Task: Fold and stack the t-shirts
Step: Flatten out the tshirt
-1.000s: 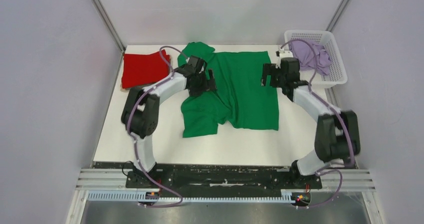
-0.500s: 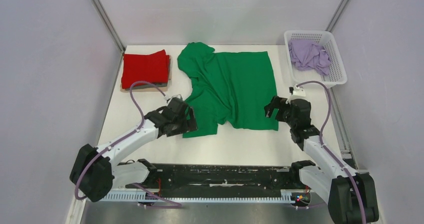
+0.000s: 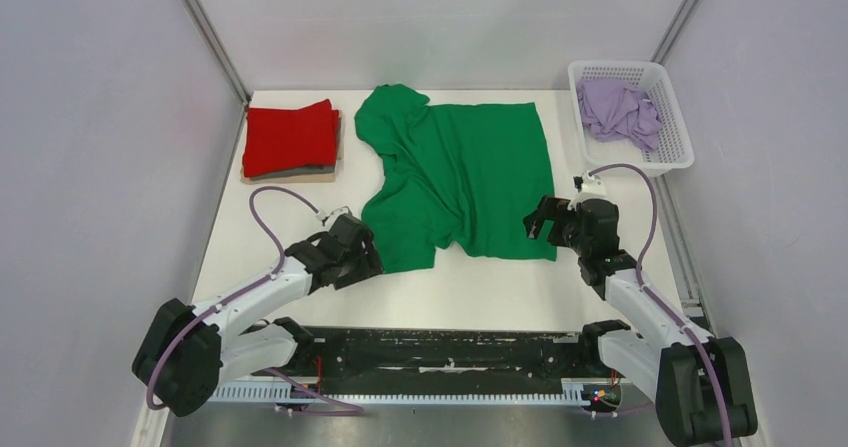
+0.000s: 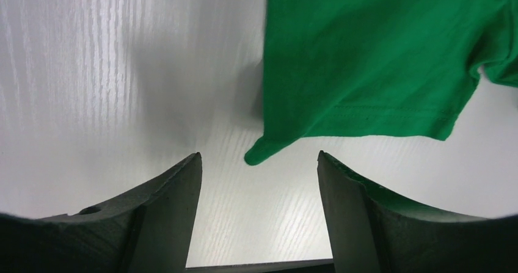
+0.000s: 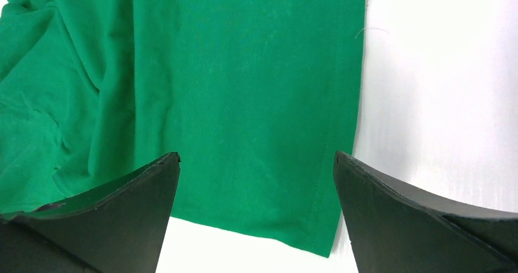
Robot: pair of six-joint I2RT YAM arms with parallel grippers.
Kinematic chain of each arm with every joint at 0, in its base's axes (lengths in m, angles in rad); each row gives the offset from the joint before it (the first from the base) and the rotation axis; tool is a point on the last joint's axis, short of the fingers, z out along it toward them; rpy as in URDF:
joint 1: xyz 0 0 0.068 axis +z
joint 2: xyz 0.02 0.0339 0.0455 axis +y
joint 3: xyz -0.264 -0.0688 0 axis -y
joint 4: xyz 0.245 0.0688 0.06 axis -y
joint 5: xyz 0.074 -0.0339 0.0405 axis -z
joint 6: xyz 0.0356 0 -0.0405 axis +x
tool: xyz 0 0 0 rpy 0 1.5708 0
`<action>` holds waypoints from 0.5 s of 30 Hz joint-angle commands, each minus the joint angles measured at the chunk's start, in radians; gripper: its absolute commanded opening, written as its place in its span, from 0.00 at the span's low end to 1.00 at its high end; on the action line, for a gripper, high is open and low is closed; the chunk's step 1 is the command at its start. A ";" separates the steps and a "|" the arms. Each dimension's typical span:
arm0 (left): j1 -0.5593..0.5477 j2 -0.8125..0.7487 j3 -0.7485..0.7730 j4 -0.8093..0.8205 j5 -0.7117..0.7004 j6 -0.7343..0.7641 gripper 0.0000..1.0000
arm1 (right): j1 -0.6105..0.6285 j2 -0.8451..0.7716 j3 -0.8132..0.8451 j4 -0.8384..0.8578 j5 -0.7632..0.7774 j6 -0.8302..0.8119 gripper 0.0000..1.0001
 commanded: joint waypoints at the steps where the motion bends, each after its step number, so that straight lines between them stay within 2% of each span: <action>1: 0.015 0.024 0.002 0.126 -0.035 -0.020 0.72 | -0.001 -0.035 -0.002 -0.014 0.054 -0.005 0.98; 6: 0.022 0.086 0.027 0.141 0.005 -0.009 0.50 | -0.001 -0.050 -0.003 -0.034 0.079 -0.010 0.98; 9: 0.022 0.072 0.015 0.140 0.000 -0.008 0.40 | -0.001 -0.051 -0.001 -0.041 0.090 -0.010 0.98; 14: 0.022 0.027 -0.006 0.135 0.013 -0.019 0.04 | -0.001 -0.056 -0.006 -0.059 0.101 -0.020 0.98; 15: 0.022 0.022 -0.009 0.133 0.015 -0.017 0.02 | -0.001 -0.060 -0.008 -0.069 0.103 -0.022 0.98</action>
